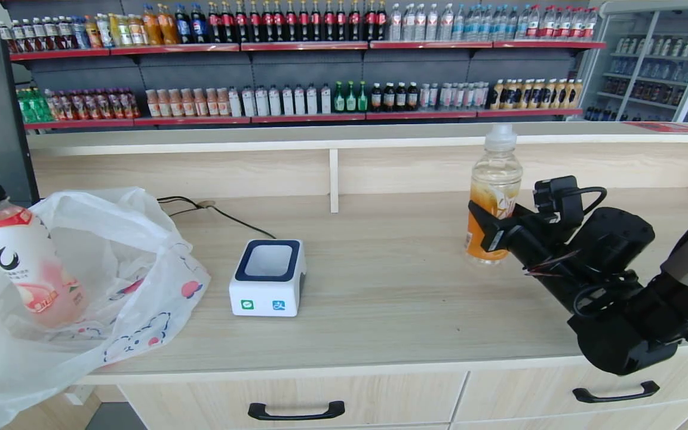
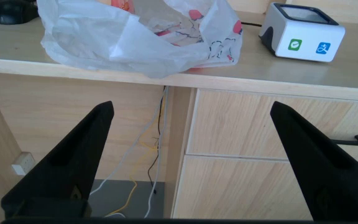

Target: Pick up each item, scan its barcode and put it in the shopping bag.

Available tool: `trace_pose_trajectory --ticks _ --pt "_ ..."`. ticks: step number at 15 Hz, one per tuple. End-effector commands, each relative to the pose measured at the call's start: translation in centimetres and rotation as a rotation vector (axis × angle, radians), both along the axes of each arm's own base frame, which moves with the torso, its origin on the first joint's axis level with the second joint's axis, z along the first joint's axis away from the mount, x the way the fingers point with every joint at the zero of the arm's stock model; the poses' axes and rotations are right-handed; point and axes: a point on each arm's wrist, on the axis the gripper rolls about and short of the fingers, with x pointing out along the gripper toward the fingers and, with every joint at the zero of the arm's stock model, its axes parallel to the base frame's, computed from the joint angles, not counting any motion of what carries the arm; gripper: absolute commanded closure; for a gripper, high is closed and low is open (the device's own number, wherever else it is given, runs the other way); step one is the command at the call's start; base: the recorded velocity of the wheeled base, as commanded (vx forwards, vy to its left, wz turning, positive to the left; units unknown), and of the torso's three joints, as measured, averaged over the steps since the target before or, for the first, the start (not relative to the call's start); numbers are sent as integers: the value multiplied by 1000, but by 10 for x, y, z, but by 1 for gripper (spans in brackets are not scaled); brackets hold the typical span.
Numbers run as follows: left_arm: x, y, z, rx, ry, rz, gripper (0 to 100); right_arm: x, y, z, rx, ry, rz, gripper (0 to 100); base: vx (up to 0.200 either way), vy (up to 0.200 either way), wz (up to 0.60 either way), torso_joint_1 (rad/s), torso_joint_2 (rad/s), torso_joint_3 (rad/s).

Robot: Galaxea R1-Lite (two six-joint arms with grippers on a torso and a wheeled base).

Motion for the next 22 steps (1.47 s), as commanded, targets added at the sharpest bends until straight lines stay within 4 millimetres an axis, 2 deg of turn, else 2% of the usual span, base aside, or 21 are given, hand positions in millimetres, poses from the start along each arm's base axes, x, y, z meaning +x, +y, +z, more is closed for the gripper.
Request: trace_pose_trajectory --ticks 1,3,7,9,10,12,17,20,22 --pt "0 0 0 0 -1 1 0 -2 -1 5 4 -14 0 100 0 0 0 0 0 0" --pt "0 0 0 0 -1 0 0 -5 -1 9 7 -23 0 100 0 0 0 0 0 0" --pt "0 0 0 0 1 1 0 -36 -6 27 19 -37 10 100 0 0 0 0 0 0" --pt "0 0 0 0 -1 0 0 -52 -9 40 52 -61 28 100 0 0 0 0 0 0" --pt "0 0 0 0 1 1 0 -68 -13 44 90 -46 42 100 0 0 0 0 0 0" --pt "0 0 0 0 1 1 0 -93 -13 41 91 -16 67 100 0 0 0 0 0 0" --pt "0 0 0 1 1 0 0 -144 12 50 112 -27 243 100 0 0 0 0 0 0" --pt "0 0 0 1 2 1 0 -171 14 42 102 12 308 100 0 0 0 0 0 0" --pt "0 0 0 1 4 1 0 -188 22 43 150 27 406 100 0 0 0 0 0 0"
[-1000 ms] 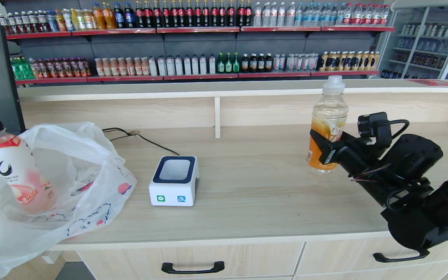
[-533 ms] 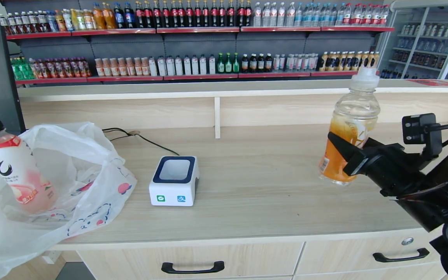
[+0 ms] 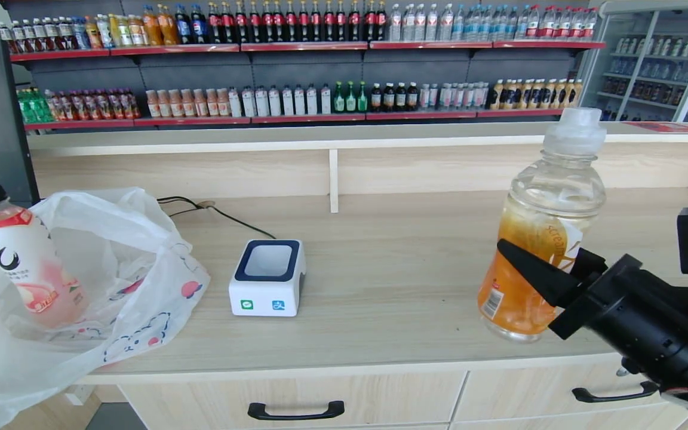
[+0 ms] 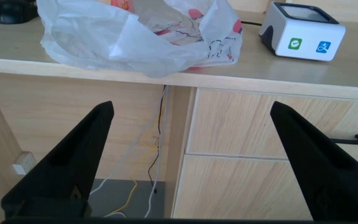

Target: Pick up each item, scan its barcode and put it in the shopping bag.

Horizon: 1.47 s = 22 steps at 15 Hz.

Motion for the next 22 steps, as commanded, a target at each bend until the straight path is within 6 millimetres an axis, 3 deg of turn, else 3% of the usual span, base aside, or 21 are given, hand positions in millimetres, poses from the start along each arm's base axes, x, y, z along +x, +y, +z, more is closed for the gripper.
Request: trace_pose_trajectory --ticks 1,6,13,16,22 --pt "0 0 0 0 0 1 0 -20 3 6 54 -6 86 100 0 0 0 0 0 0" --pt "0 0 0 0 1 1 0 -53 11 9 295 163 326 100 0 0 0 0 0 0" --pt "0 0 0 -2 1 1 0 -60 26 20 416 253 510 100 0 0 0 0 0 0" --pt "0 0 0 -2 1 1 0 -76 27 26 493 310 626 100 0 0 0 0 0 0" --pt "0 0 0 -2 1 1 0 -75 35 40 587 343 697 100 0 0 0 0 0 0"
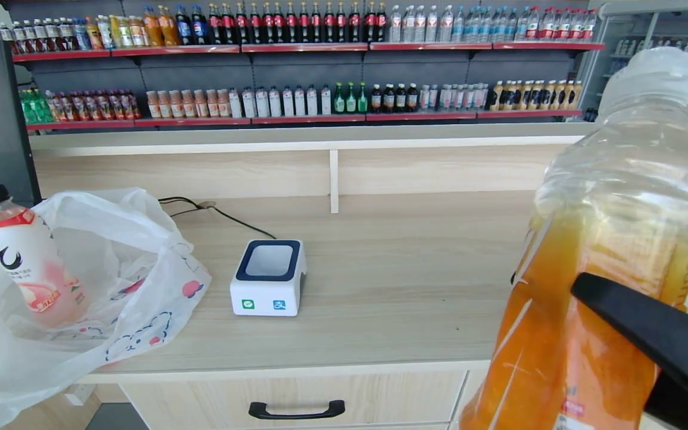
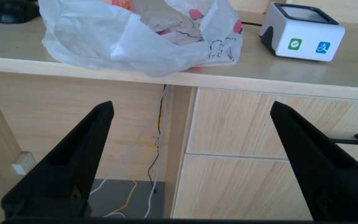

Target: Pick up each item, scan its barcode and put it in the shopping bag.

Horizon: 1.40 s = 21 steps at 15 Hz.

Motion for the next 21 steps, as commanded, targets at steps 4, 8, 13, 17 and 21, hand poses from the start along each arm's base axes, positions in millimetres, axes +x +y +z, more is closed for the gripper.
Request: trace_pose_trajectory --ticks 4,8,13,17,21 --pt "0 0 0 0 1 1 0 6 8 25 118 10 42 100 0 0 0 0 0 0" --pt "0 0 0 0 1 1 0 10 13 29 129 0 41 100 0 0 0 0 0 0" --pt "0 0 0 0 0 1 0 17 22 32 137 9 45 100 0 0 0 0 0 0" --pt "0 0 0 0 0 1 0 20 24 34 140 4 40 100 0 0 0 0 0 0" --pt "0 0 0 0 0 -1 0 21 22 33 138 5 29 100 0 0 0 0 0 0"
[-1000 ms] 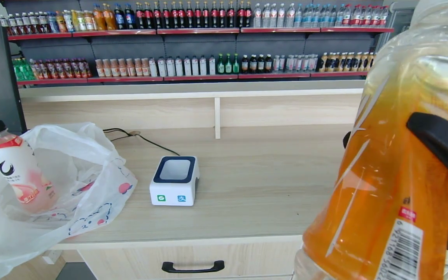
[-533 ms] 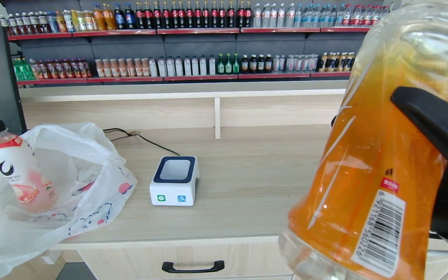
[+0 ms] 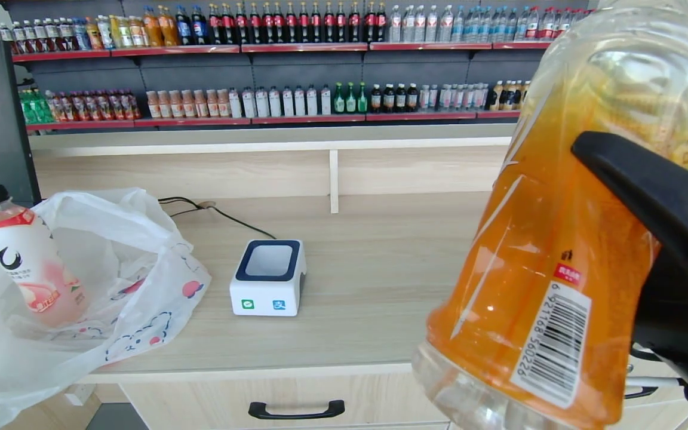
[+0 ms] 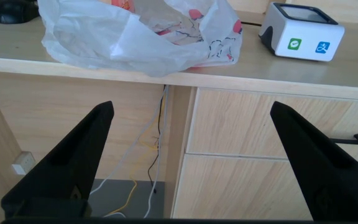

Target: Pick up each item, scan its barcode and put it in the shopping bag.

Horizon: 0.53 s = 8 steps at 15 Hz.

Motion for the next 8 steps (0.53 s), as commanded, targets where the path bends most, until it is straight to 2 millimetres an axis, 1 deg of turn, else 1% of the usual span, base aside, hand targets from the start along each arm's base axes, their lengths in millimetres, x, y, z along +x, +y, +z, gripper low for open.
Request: trace_pose_trajectory --ticks 1,6,8 --pt "0 0 0 0 0 1 0 3 -1 -2 -7 6 -17 100 0 0 0 0 0 0" --pt "0 0 0 1 0 -1 0 4 -8 1 -3 -18 -47 100 0 0 0 0 0 0" --pt "0 0 0 3 0 1 0 13 -10 -4 -51 -49 -115 100 0 0 0 0 0 0"
